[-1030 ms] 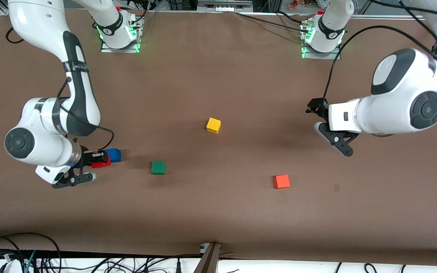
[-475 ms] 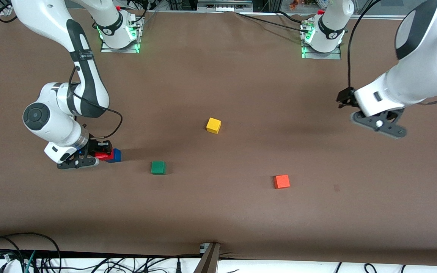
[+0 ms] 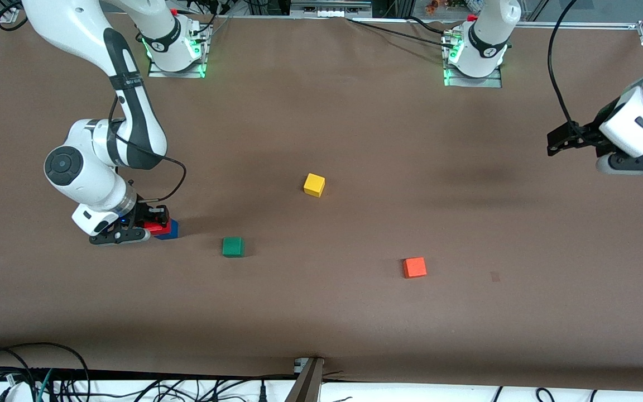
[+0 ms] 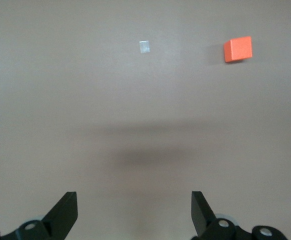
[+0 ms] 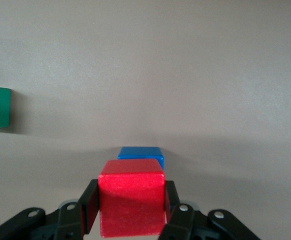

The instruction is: Pass red block to right arm, stack on blue

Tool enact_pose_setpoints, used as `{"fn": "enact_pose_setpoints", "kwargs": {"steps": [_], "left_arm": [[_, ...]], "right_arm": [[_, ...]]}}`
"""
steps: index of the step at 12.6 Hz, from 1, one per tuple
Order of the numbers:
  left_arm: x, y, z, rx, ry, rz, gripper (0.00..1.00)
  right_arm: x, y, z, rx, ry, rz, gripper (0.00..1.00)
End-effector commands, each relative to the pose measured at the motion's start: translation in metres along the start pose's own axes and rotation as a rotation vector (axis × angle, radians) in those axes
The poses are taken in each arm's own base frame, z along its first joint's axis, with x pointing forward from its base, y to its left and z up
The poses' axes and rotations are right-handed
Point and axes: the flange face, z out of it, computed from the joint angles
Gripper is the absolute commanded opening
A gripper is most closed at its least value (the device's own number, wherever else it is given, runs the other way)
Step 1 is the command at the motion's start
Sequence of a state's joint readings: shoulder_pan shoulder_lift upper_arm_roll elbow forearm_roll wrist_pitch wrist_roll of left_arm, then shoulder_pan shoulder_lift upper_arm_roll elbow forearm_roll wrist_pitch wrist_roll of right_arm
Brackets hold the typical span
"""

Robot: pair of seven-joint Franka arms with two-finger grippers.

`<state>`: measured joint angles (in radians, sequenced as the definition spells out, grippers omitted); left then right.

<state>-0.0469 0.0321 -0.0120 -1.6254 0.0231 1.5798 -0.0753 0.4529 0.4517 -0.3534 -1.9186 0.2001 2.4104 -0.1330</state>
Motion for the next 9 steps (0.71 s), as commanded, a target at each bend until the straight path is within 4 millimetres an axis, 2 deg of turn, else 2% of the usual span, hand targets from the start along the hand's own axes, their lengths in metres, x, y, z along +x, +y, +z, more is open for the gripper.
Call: {"fn": "enact_pose_setpoints", "kwargs": {"steps": [1, 3, 6, 9], "left_arm": [[-0.023, -0.009, -0.012, 0.003, 0.052, -0.04, 1.0], [-0.025, -0.013, -0.016, 0.009, 0.06, -0.037, 1.0], [-0.018, -0.008, -0.005, 0.011, 0.037, -0.026, 1.0], [0.01, -0.011, -0.01, 0.014, 0.058, -0.039, 1.0]], "right_arm": [[-0.007, -0.002, 0.0, -0.015, 0.01, -0.001, 0.0], [-0.007, -0.002, 0.0, -0.014, 0.011, 0.002, 0.0], [-0.008, -0.001, 0.003, -0.019, 0.006, -0.002, 0.0], [-0.008, 0.0, 0.006, -0.029, 0.002, -0.01, 0.0]]}}
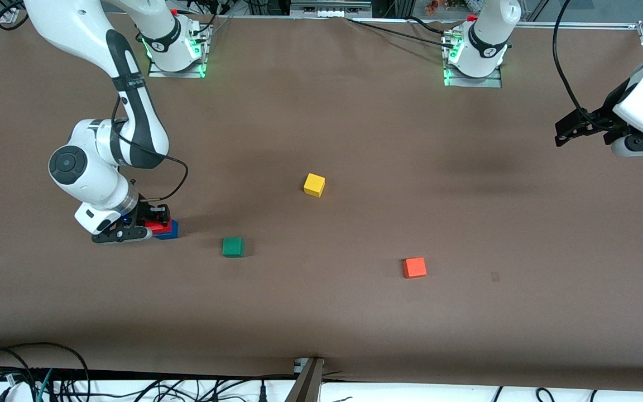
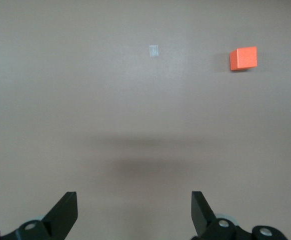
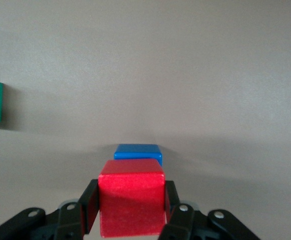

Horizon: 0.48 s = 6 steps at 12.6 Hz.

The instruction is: Pass red block to right arm, stack on blue

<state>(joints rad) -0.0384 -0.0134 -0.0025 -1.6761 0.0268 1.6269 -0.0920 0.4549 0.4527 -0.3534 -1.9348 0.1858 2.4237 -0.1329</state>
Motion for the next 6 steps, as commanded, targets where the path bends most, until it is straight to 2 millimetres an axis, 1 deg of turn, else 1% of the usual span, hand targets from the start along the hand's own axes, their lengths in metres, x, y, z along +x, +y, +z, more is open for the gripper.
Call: {"fn": "enact_pose_setpoints", "kwargs": {"steps": [1, 4, 6], "left_arm": [[0.0219, 0.0018, -0.0057, 0.017, 0.019, -0.001, 1.0], [0.0214, 0.0009, -0.0065, 0.017, 0.019, 0.016, 1.0], [0.0209, -0.0043, -0.0035, 0.019, 0.007, 0.01, 1.0]], "right_arm": [[-0.0039, 0.0002, 0.0006, -0.018, 0.006, 0.001, 0.0], [-0.0044, 0.0003, 0.0013, -0.017, 0.004, 0.004, 0.0], [-0.0047, 0.0003, 0.003, -0.019, 0.001, 0.002, 0.0]]}}
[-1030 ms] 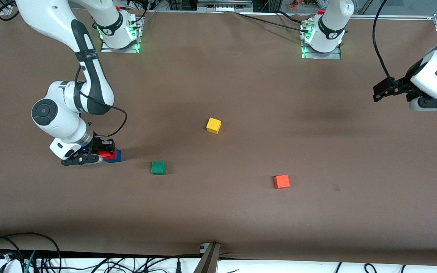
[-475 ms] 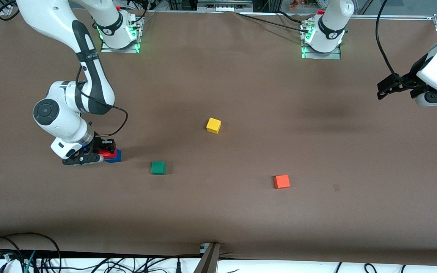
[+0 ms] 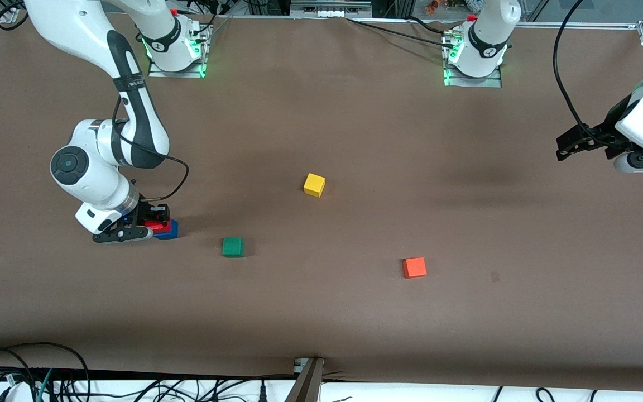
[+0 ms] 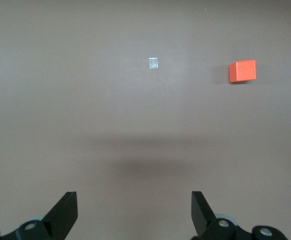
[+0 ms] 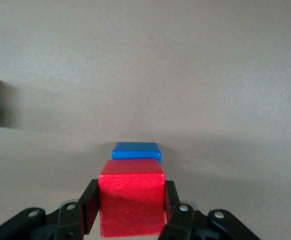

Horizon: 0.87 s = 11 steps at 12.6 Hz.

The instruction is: Pass red block to right arm, stack on blue

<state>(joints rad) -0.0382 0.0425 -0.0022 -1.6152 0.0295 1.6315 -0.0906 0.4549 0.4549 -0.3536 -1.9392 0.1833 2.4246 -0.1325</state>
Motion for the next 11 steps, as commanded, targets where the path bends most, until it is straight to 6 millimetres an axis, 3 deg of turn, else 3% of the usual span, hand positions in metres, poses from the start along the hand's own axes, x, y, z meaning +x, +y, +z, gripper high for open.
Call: {"fn": "enact_pose_setpoints", "kwargs": {"steps": [1, 2, 3, 4, 7, 9, 11], "left_arm": [[0.002, -0.008, -0.005, 0.017, -0.005, 0.004, 1.0], [0.001, -0.009, -0.005, 0.017, -0.007, 0.003, 1.0], [0.001, -0.007, -0.008, 0.017, -0.002, 0.007, 1.0], [0.001, -0.005, -0.008, 0.016, -0.002, 0.01, 1.0], [0.0, -0.003, -0.007, 0.002, -0.008, 0.01, 1.0], [0.0, -0.004, -0.008, 0.003, -0.006, 0.008, 1.0], [0.0, -0.004, -0.008, 0.003, -0.006, 0.008, 1.0]], "right_arm": [[-0.003, 0.0, 0.002, -0.018, 0.004, 0.001, 0.0], [-0.002, 0.002, 0.001, -0.017, 0.007, 0.005, 0.2], [0.0, 0.007, -0.002, -0.018, 0.013, 0.013, 0.88], [0.004, 0.008, -0.006, -0.018, 0.022, 0.013, 1.0], [0.02, 0.016, -0.034, -0.015, 0.024, 0.019, 1.0], [0.034, 0.016, -0.065, -0.004, -0.01, 0.018, 1.0], [0.046, 0.021, -0.107, 0.005, -0.066, 0.018, 1.0]]}}
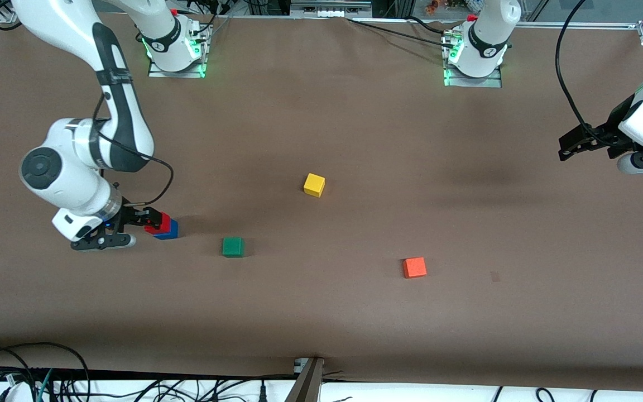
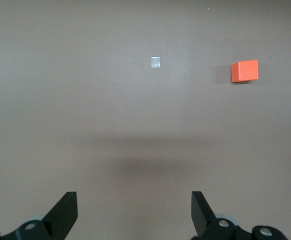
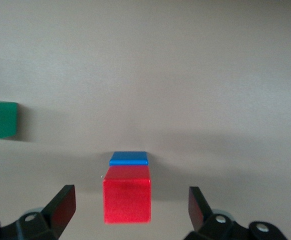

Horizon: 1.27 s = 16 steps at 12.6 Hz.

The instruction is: Pass red block to right arm, stack on blue

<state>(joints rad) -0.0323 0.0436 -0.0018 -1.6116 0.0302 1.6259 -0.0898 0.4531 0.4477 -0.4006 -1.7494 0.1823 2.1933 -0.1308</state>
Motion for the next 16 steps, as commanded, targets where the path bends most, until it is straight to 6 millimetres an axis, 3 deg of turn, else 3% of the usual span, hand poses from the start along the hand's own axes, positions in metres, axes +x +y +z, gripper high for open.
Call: {"fn": "enact_pose_setpoints", "kwargs": {"steps": [1, 3, 6, 7, 9, 12, 15, 16], "left_arm": [[0.0, 0.0, -0.008, 0.002, -0.003, 0.014, 1.0], [-0.002, 0.0, -0.007, 0.003, -0.013, 0.014, 1.0], [-0.002, 0.0, -0.008, 0.005, -0.013, 0.012, 1.0], [-0.002, 0.0, -0.008, 0.005, -0.015, 0.014, 1.0], [-0.004, -0.001, -0.008, 0.007, -0.025, 0.014, 1.0], [-0.004, 0.0, -0.008, 0.012, -0.027, 0.015, 1.0], [-0.004, -0.001, -0.008, 0.015, -0.026, 0.015, 1.0], [-0.004, -0.001, -0.008, 0.016, -0.026, 0.015, 1.0]], "right_arm": [[0.011, 0.008, -0.058, 0.0, -0.07, 0.002, 1.0], [0.01, 0.018, -0.105, 0.008, -0.12, 0.012, 1.0], [0.002, 0.032, -0.16, 0.011, -0.185, 0.048, 1.0], [-0.005, 0.036, -0.169, 0.01, -0.236, 0.057, 1.0], [-0.023, 0.034, -0.216, 0.051, -0.212, 0.039, 1.0], [-0.053, 0.052, -0.244, 0.026, -0.237, 0.012, 1.0], [-0.086, 0.044, -0.291, 0.001, -0.178, -0.031, 1.0], [-0.09, 0.044, -0.296, -0.003, -0.18, -0.033, 1.0]]}}
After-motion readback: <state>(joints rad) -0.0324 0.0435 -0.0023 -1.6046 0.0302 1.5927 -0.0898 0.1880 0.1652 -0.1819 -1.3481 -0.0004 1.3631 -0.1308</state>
